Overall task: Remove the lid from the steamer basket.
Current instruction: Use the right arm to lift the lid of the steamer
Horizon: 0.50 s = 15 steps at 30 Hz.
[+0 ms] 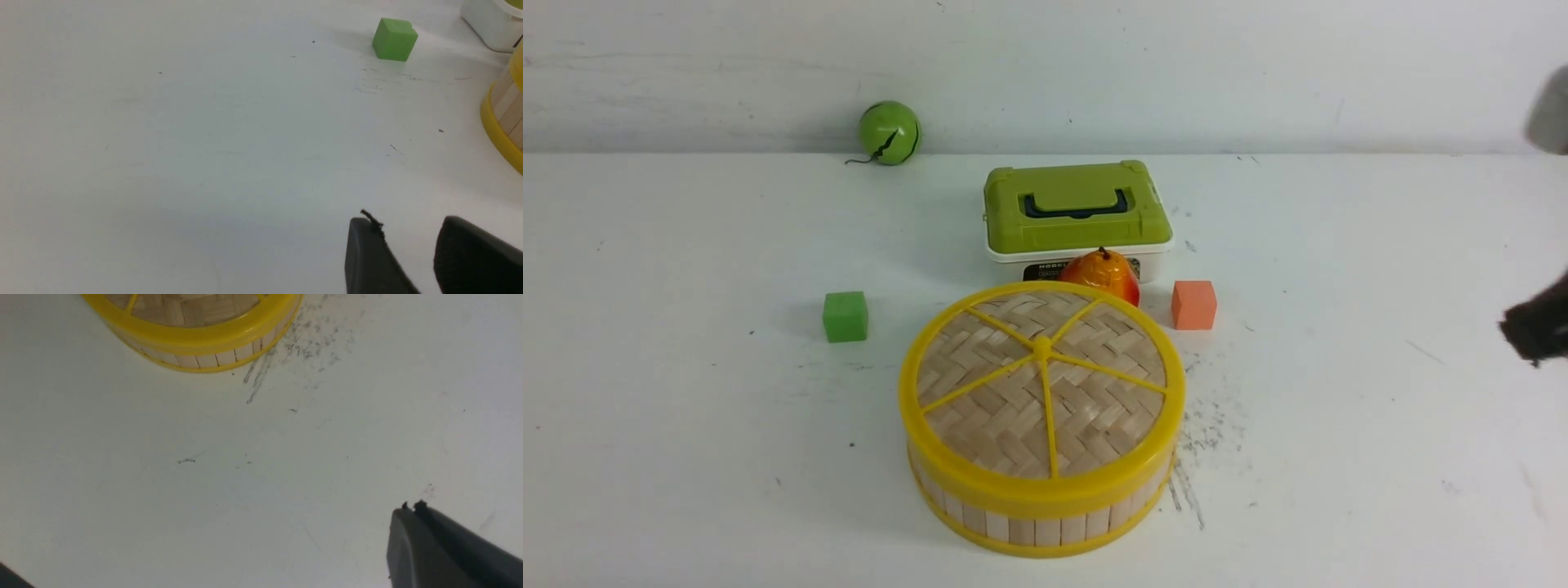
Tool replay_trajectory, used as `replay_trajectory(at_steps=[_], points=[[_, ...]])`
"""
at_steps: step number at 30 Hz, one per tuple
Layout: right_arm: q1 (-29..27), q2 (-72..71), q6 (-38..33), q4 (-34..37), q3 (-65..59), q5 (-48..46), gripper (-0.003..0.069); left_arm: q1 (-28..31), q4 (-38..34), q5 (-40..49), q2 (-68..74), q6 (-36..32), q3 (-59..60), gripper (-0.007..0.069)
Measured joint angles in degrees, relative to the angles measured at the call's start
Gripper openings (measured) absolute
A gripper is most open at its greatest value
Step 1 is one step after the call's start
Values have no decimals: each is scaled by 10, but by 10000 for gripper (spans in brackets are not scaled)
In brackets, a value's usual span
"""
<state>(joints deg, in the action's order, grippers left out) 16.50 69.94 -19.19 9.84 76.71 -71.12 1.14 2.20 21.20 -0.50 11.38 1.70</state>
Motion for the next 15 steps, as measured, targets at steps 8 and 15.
replay_trajectory(at_steps=[8,15], points=[[111,163,58,-52,110,-3,-16,0,0,0,0,0,0,239],[174,303,66,-55,235,-3,35,0,0,0,0,0,0,239]])
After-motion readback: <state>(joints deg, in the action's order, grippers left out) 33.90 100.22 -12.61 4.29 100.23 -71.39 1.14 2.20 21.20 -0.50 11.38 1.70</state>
